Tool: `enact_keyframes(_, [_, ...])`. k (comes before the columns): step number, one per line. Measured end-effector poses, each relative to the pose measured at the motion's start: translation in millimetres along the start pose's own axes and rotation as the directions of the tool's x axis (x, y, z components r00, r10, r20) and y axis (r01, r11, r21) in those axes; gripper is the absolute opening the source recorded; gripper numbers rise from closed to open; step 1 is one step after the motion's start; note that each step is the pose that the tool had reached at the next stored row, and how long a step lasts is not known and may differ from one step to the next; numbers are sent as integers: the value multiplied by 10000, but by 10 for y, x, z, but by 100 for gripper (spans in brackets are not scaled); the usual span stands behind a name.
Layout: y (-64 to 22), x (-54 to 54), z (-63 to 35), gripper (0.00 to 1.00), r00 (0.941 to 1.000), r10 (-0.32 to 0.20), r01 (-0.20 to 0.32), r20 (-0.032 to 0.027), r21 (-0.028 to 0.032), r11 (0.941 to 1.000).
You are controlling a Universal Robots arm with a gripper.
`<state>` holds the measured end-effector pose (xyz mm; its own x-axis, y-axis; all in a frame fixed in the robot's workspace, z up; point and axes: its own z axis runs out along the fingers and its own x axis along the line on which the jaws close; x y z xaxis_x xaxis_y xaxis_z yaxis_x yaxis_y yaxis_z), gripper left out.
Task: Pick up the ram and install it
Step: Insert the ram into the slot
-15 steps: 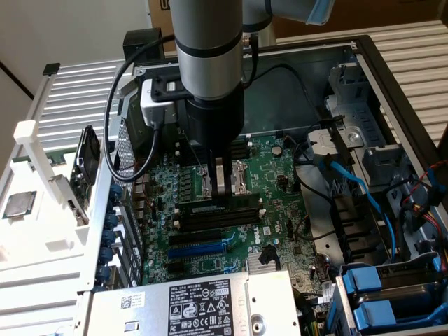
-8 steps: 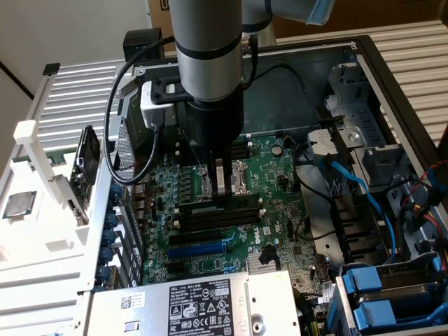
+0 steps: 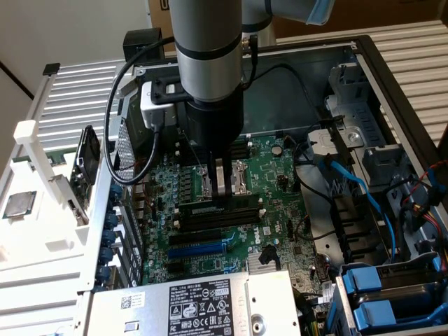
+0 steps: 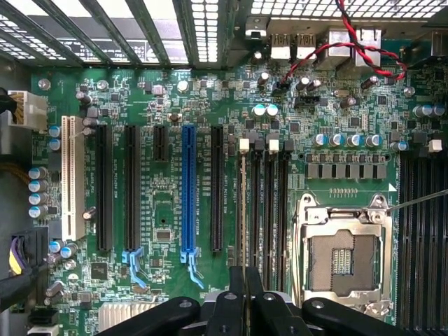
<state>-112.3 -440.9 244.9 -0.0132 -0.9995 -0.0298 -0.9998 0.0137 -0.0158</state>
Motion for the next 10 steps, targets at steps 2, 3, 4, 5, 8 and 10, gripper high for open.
enact_keyframes(2, [1,0,8,13,10000,0,0,4,3,10000])
enact_keyframes(3, [1,0,12,13,10000,0,0,2,1,10000])
enact_keyframes(4, [2,1,16,13,10000,0,0,1,1,10000])
enact_keyframes(5, [6,1,22,13,10000,1,-1,-1,0,10000])
enact_keyframes(8, [7,1,32,13,10000,-1,1,0,1,10000])
enact_keyframes(10, [7,1,33,13,10000,0,0,-3,0,10000])
